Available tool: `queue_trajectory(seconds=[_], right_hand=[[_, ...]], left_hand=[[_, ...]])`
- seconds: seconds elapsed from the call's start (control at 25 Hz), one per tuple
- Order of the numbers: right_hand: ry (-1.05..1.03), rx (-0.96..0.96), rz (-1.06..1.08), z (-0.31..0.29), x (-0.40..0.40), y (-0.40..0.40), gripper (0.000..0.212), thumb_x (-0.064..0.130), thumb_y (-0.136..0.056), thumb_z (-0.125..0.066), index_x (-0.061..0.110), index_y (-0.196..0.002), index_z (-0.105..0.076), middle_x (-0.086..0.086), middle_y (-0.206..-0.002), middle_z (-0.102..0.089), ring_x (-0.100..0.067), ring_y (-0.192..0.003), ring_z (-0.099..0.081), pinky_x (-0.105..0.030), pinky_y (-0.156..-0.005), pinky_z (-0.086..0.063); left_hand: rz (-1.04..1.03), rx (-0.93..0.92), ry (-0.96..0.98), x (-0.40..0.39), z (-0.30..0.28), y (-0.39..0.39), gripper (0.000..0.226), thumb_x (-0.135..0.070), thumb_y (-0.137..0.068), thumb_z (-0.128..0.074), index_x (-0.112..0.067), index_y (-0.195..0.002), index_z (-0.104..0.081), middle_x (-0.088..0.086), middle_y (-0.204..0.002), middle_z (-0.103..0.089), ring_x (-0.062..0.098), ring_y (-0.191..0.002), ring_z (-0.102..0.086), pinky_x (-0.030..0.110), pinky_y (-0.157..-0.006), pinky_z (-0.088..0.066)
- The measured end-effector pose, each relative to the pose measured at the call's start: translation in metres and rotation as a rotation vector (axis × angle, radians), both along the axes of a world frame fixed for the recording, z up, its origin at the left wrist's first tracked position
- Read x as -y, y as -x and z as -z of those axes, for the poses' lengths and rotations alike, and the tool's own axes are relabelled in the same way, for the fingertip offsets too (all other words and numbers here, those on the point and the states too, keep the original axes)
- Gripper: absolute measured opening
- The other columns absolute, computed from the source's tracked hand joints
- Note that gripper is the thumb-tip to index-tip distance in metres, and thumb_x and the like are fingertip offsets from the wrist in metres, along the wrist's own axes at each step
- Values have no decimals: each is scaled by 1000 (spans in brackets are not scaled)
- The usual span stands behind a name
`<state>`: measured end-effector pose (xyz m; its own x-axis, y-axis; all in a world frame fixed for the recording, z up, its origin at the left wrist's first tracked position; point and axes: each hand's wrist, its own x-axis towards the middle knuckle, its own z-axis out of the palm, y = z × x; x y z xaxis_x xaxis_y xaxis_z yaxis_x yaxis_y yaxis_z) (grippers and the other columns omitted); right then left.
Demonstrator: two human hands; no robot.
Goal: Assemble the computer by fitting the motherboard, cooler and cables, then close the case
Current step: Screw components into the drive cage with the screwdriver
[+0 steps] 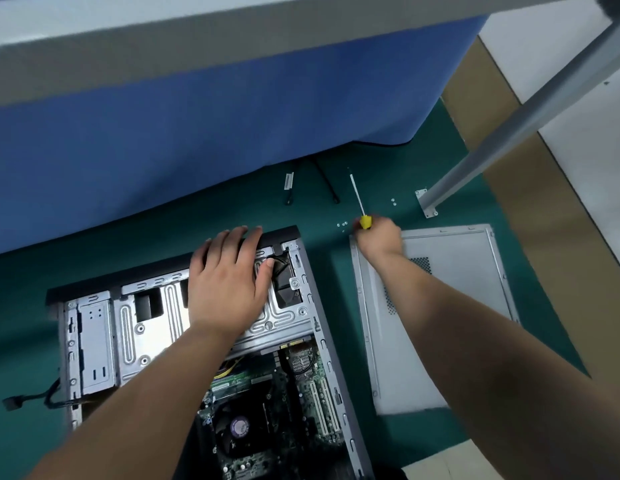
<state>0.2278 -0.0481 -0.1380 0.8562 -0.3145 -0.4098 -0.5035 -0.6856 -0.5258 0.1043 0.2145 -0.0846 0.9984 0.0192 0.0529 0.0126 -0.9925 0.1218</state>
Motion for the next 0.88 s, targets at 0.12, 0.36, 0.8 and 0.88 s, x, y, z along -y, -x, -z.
queue_trajectory(seconds=[0.12,0.36,0.8,0.88], right_hand=[[39,-8,-85,10,0,-17,18,22,-88,-62,24,-98,-77,-6,-102,-75,-32,-96,-68,-31,-84,-56],[69,12,-182,30,2,-27,20,22,-88,-65,27,-103,-78,-7,-111,-71,-31,-96,-67,-30,-81,-54],[-60,153,-68,-19,-3,18,9,18,-94,-60,18,-96,-68,1,-78,-67,-19,-73,-62,-29,-63,-45],[-271,183,-8,-44,-11,52,5,15,-94,-65,18,-91,-68,4,-77,-71,-2,-61,-66,-22,-58,-46]], left_hand=[[1,39,1,-1,5,-1,54,-53,-105,-28,-25,-150,-43,3,-146,-53,28,-136,-45,46,-117,-24],[6,80,-5,-1,8,-1,54,-53,-105,-28,-25,-149,-44,3,-143,-54,28,-133,-46,47,-116,-27],[8,78,19,-3,8,-3,52,-52,-103,-34,-27,-146,-46,2,-142,-56,26,-130,-48,47,-113,-29],[18,51,39,-3,4,-3,55,-54,-103,-32,-27,-149,-44,0,-146,-55,24,-134,-46,46,-114,-27]])
